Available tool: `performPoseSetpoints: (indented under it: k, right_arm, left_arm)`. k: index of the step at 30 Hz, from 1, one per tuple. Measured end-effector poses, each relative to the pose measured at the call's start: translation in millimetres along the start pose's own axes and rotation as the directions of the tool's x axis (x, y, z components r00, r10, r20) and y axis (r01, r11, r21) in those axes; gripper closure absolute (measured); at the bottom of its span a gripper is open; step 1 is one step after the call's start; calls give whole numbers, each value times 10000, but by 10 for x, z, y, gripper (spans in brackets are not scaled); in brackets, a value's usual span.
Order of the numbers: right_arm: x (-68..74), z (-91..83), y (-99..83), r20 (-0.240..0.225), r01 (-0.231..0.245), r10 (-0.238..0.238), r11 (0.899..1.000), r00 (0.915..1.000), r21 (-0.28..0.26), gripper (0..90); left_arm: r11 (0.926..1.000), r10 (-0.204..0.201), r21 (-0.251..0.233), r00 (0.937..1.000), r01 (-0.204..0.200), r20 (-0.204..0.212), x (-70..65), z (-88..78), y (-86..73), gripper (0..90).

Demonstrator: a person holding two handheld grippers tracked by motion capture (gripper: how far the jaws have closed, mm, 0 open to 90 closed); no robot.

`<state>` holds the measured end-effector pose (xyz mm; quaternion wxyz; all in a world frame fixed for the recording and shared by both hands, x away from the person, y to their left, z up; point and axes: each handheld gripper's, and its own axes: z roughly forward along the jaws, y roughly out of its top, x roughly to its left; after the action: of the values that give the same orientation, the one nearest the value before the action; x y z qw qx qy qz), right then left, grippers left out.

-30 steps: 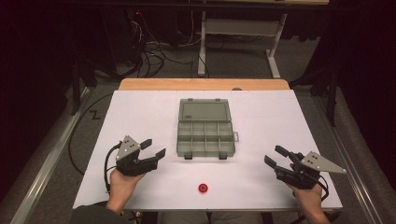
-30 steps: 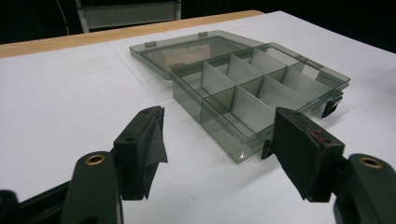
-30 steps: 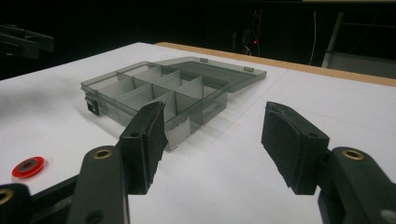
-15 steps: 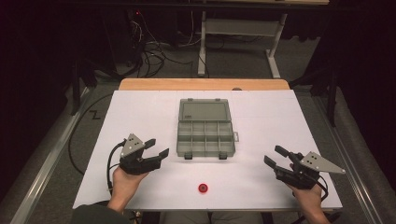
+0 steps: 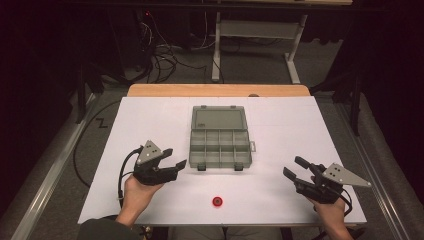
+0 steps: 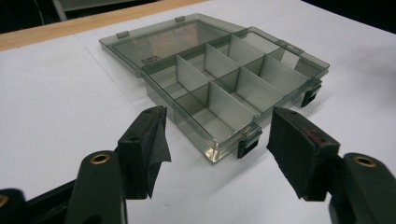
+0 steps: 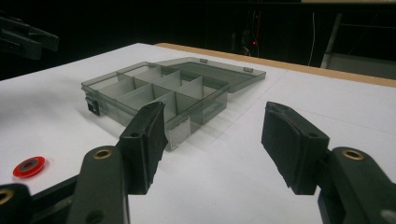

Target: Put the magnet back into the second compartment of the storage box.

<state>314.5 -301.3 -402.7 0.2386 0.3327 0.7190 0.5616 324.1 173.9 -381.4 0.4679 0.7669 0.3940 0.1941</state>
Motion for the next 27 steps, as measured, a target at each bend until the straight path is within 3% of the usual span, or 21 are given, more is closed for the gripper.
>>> performPoseSetpoints:
  k: [8,13,27]
  right_arm:
    - [-3,-2,1,8,2,-2,10000,10000,-23,415]
    - [-3,-2,1,22,19,-19,10000,10000,-38,416]
    - [-3,-5,2,22,64,-64,10000,10000,-67,416]
  left_arm:
    - [9981,208,581,9993,-226,307,-65,78,69,386]
    - [9943,497,925,9983,-524,313,-129,118,115,404]
    - [9822,721,1691,9953,-822,652,-251,266,212,408]
